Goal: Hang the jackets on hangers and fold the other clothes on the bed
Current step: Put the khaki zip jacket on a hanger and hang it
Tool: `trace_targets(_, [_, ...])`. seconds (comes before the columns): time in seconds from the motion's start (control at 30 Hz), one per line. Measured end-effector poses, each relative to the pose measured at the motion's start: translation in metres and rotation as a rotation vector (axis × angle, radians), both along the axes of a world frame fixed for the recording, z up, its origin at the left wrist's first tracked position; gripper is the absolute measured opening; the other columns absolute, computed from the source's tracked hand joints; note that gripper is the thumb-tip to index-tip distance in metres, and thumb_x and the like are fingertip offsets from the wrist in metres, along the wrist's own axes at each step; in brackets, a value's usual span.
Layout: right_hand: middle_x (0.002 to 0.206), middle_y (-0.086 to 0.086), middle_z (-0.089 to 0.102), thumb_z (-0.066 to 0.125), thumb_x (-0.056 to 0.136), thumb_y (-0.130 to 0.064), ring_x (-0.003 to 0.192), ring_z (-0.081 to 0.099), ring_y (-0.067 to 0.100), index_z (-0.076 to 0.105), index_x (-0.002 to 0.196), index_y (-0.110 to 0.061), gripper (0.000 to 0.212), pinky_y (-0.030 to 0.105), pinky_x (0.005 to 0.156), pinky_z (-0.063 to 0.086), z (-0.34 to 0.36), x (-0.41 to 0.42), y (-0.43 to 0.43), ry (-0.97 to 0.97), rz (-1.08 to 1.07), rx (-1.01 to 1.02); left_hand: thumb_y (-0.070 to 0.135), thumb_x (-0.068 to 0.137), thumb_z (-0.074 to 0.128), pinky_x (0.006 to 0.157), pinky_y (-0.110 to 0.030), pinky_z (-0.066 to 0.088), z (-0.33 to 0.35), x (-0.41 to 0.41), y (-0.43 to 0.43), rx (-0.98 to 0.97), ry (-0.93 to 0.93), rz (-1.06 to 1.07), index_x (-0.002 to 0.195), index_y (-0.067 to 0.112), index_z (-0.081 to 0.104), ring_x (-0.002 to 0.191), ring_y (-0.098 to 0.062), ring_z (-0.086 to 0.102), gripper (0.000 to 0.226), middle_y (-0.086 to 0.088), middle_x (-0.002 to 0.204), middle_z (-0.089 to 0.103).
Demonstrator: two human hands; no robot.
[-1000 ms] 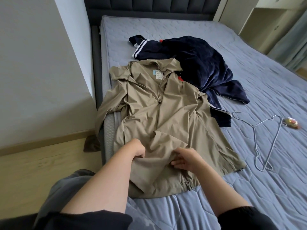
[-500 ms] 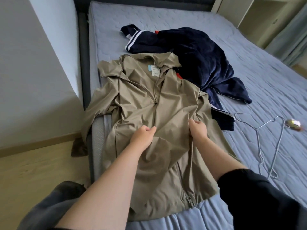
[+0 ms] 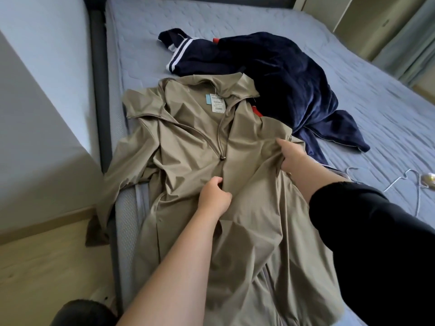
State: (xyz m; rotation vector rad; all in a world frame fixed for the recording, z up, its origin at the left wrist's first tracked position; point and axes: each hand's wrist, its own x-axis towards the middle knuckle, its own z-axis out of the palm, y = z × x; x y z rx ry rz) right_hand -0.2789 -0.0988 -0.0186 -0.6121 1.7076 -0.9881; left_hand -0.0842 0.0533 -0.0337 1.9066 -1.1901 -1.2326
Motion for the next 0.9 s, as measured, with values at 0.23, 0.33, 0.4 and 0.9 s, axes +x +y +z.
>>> trace_targets(0.23, [0.129,0.008,0.06,0.058,0.091,-0.036,0.112,0.06,0.025,0.052,0.132,-0.011,0.048,0.041,0.094,0.051,0.026,-0.017,-0.037,-0.022,-0.033,-0.117,0.02,0.085,0.065,0.074,-0.025,0.04,-0.001,-0.001,-0.002,-0.017,0.067,-0.018,0.112,0.014,0.058,0.091,-0.022,0.06,0.028,0.001,0.082,0.059])
trace_targets(0.33, [0.117,0.005,0.066,0.076,0.056,-0.062,0.103,0.065,0.028,0.059,0.121,-0.023,0.078,0.048,0.09,0.051,0.004,-0.033,-0.037,-0.024,0.059,0.036,0.025,0.084,0.068,0.076,-0.027,0.044,-0.001,0.001,0.004,0.093,0.075,-0.162,0.097,0.008,0.064,0.09,-0.022,0.061,0.021,-0.006,0.093,0.066])
trace_targets(0.4, [0.105,0.006,0.071,0.075,0.063,-0.06,0.093,0.068,0.025,0.065,0.109,-0.019,0.062,0.046,0.087,0.053,0.025,-0.001,0.014,-0.048,0.269,0.2,0.022,0.085,0.066,0.069,-0.026,0.041,-0.002,0.002,0.006,0.096,0.036,-0.195,0.094,0.004,0.068,0.084,-0.021,0.061,0.02,-0.01,0.092,0.068])
trace_targets(0.9, [0.063,0.012,0.064,0.051,0.096,-0.005,0.049,0.063,0.015,0.054,0.094,-0.001,0.006,0.023,0.045,0.053,0.094,-0.062,0.127,-0.089,0.272,-0.023,0.032,0.087,0.065,0.088,-0.028,0.044,0.09,-0.079,0.036,0.088,-0.254,-0.453,0.121,0.001,0.057,0.111,-0.031,0.058,0.046,-0.012,0.122,0.061])
